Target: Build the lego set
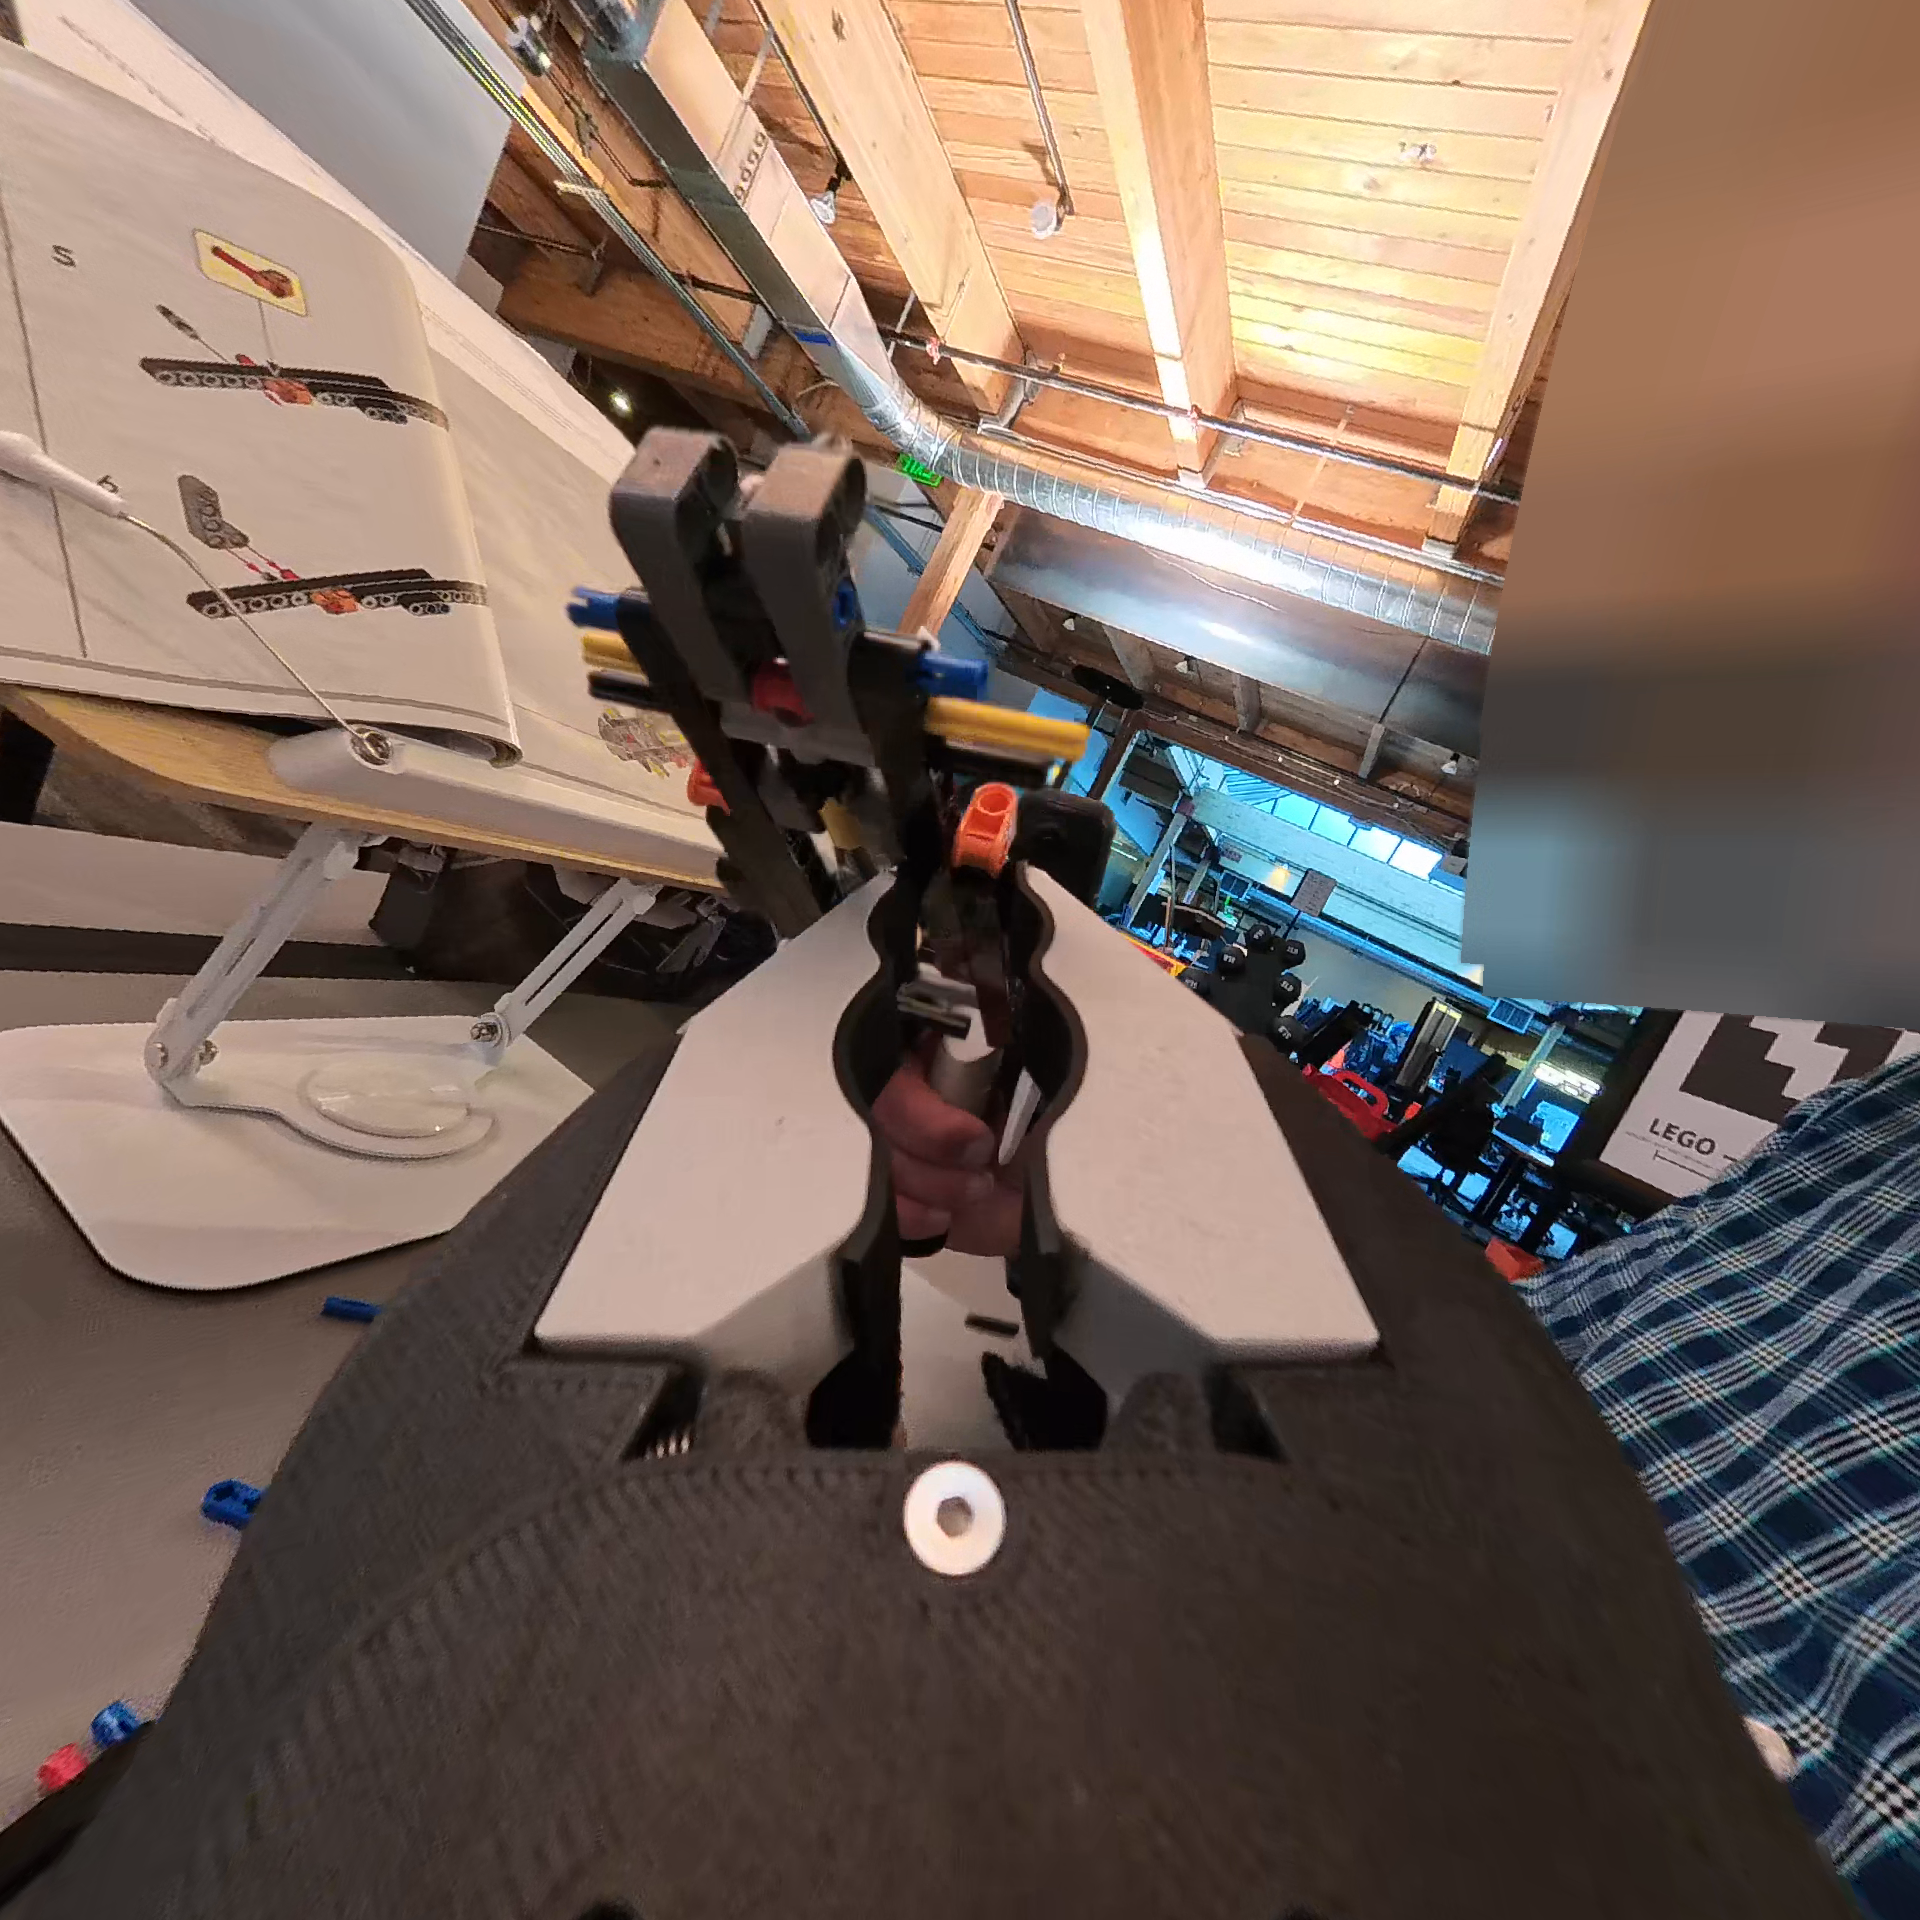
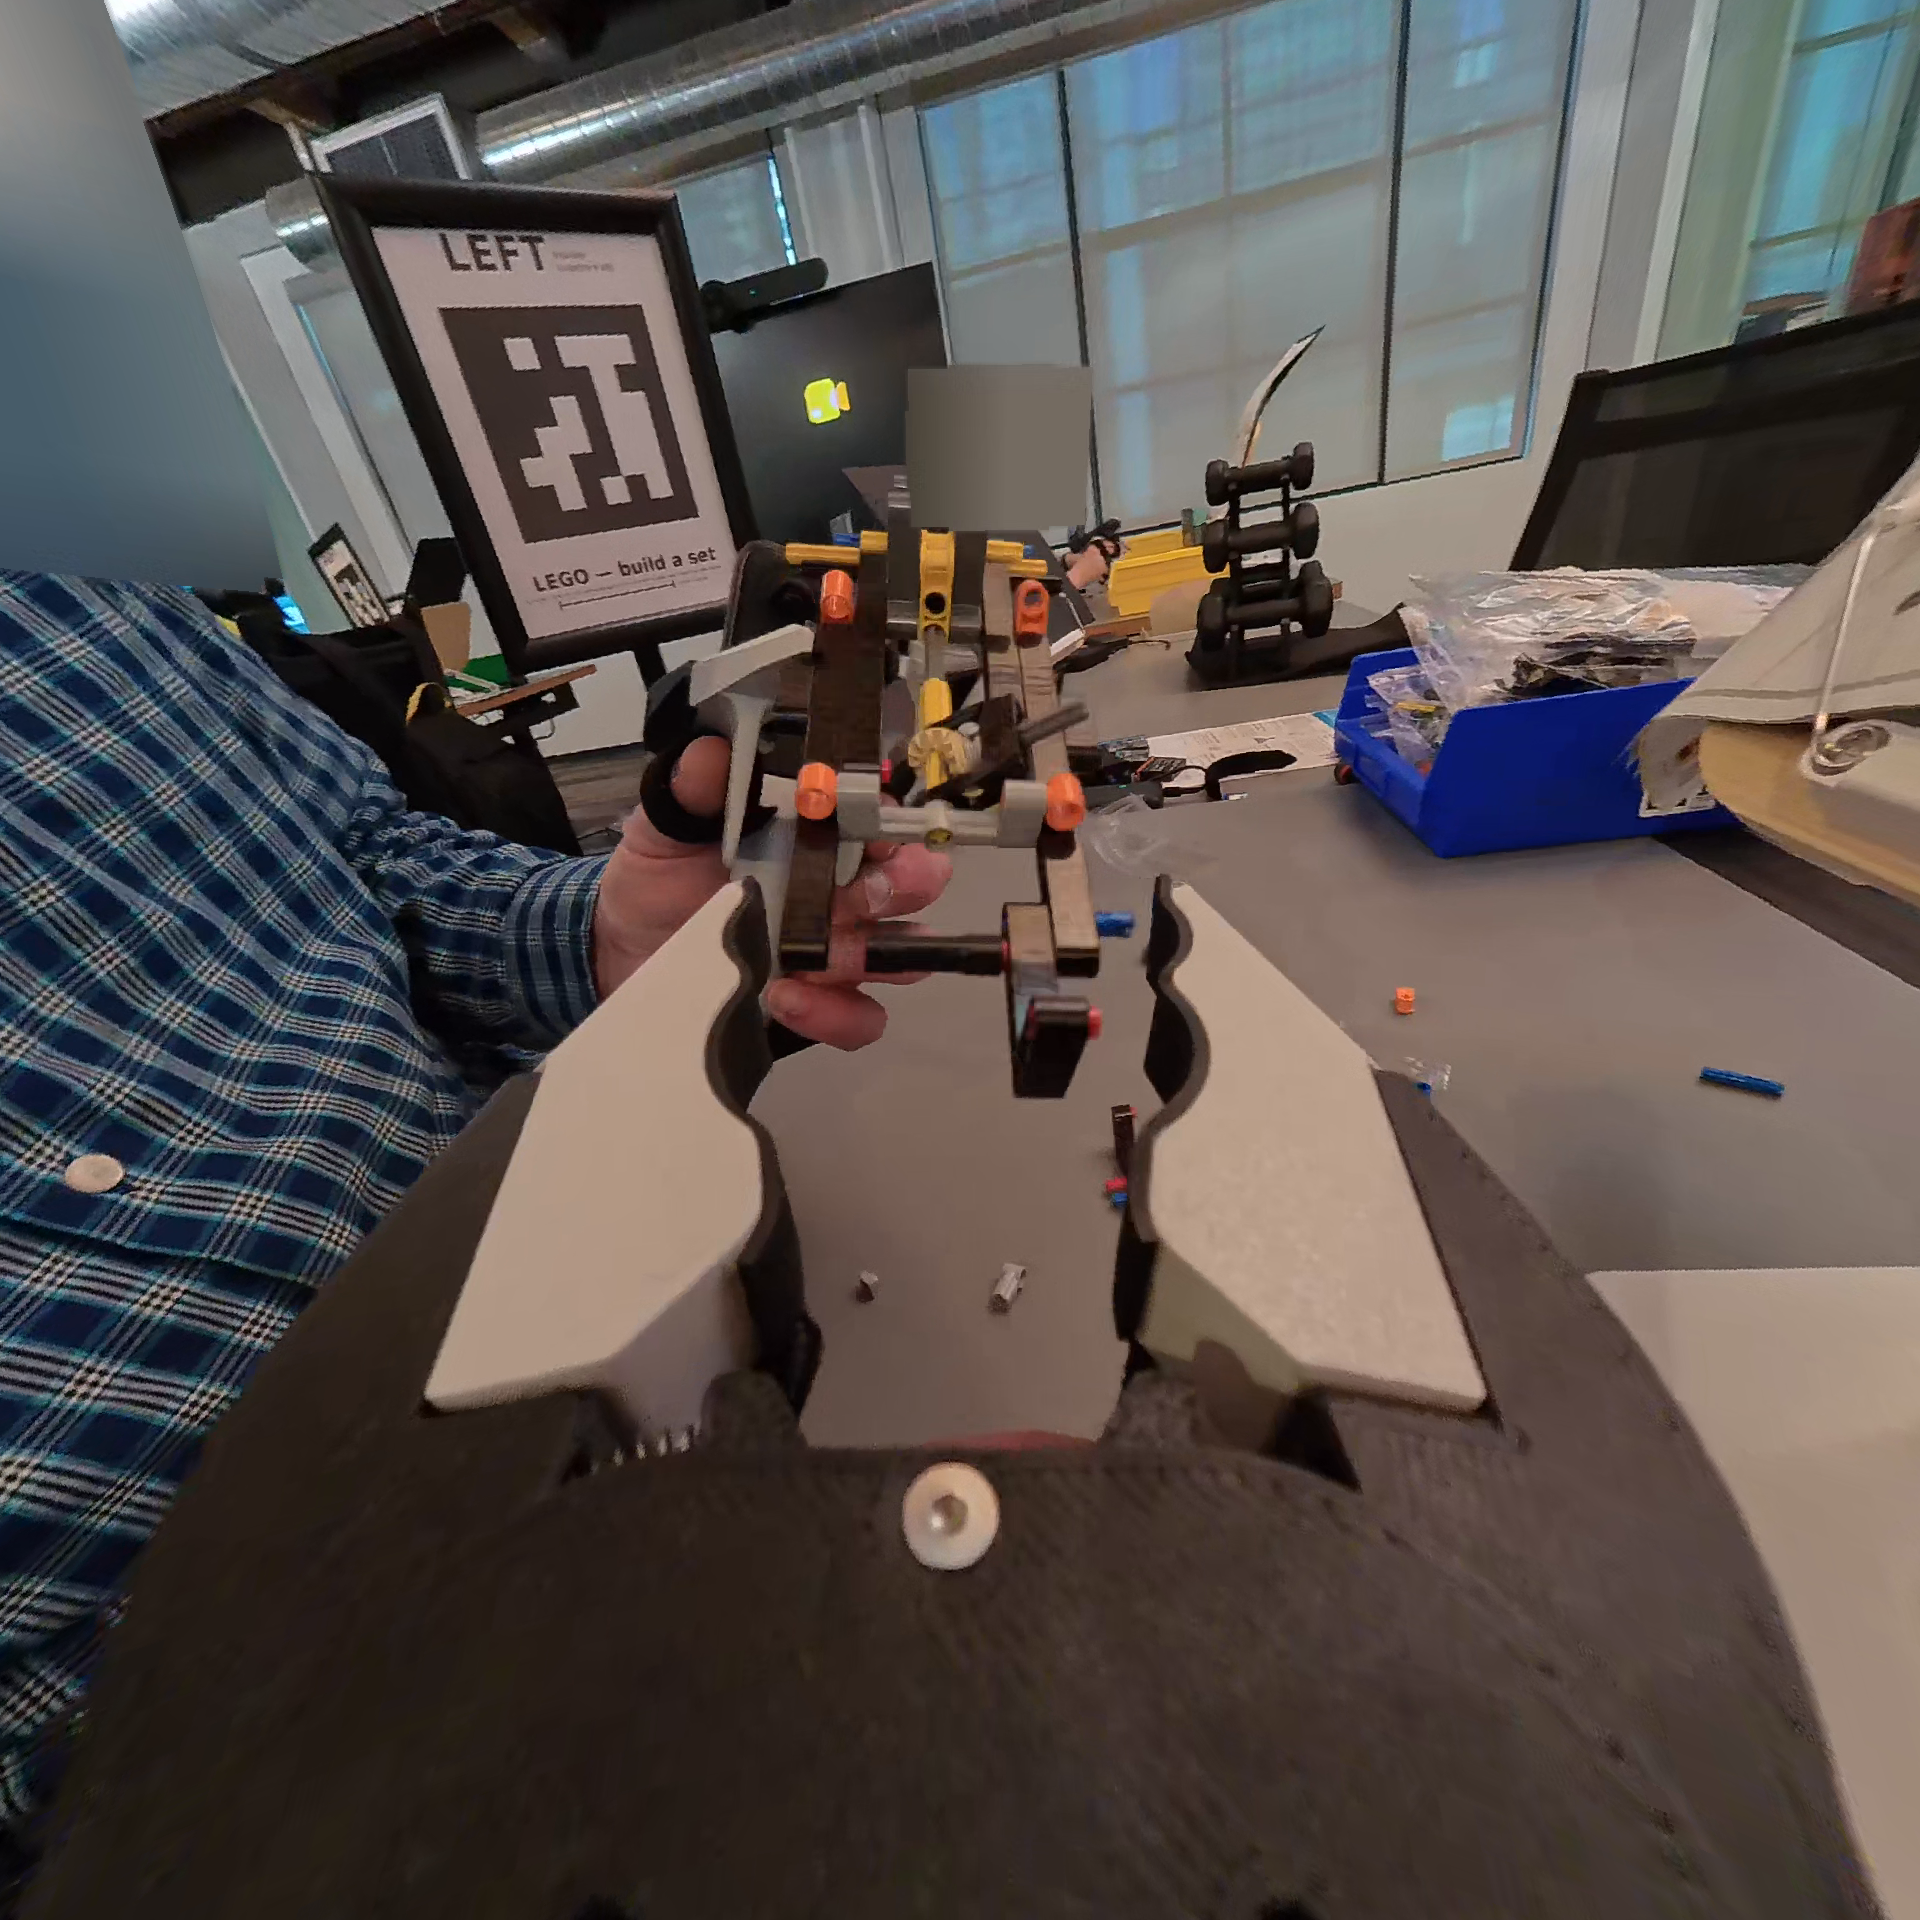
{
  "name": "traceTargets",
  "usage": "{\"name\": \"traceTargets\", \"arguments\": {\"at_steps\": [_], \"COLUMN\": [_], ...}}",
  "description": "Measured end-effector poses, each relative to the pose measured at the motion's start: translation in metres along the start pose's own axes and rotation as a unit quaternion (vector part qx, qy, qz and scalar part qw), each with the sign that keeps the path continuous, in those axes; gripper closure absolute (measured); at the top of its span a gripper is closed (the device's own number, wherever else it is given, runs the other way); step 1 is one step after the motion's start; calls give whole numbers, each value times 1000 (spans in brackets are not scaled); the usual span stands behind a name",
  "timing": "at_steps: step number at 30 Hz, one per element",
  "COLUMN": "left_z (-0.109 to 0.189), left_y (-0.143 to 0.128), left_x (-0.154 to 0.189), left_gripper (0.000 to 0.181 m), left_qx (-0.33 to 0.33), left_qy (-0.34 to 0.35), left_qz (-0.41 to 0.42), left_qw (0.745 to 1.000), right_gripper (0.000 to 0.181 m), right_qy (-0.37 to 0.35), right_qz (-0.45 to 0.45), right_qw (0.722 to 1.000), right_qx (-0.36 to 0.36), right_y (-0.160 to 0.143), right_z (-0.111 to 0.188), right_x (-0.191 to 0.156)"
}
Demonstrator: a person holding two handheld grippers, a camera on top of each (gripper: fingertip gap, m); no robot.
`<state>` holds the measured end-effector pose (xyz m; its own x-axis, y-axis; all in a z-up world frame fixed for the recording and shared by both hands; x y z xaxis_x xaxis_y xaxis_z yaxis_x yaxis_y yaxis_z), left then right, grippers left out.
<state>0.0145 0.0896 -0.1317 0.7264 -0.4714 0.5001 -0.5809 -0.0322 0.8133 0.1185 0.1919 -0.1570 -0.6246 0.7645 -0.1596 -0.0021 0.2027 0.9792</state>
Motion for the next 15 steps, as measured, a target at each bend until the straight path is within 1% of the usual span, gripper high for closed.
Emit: {"name": "traceTargets", "arguments": {"at_steps": [1, 6, 8, 10, 12, 14, 15], "left_z": [0, 0, 0, 0, 0, 0, -1], "left_y": [1, 2, 2, 3, 3, 4, 3], "left_x": [-1, -6, -7, -9, -9, -11, -12], "left_gripper": [165, 165, 166, 165, 165, 165, 166], "left_qx": [2, 14, 15, 17, 18, 20, 18], "left_qy": [2, 10, 15, 20, 25, 33, 42], "left_qz": [4, 23, 26, 28, 28, 33, 35], "left_qw": [1000, 1000, 999, 999, 999, 999, 998], "right_gripper": [109, 110, 111, 115, 121, 130, 133], "right_qy": [-9, -76, -108, -147, -187, -204, -212], "right_qz": [2, 50, 86, 139, 207, 266, 293], "right_qw": [1000, 995, 989, 976, 955, 936, 923], "right_qx": [-2, -34, -56, -82, -97, -111, -129], "right_y": [0, 3, 5, 8, 15, 20, 20], "right_z": [1, 3, 3, 3, 2, -6, -12], "right_x": [1, 1, -3, -10, -20, -35, -40]}}
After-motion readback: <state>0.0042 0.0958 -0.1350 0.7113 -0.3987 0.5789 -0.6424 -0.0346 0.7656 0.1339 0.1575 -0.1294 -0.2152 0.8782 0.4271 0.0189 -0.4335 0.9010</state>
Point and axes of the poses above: each gripper's, where its closed fingertips meet, z back along the fingers, y out of its top, x = y × z across the jaws, the point moved 5 cm from there along z, back along the fingers, and after that the axes turned 9 degrees about y, right-handed, at the moved point
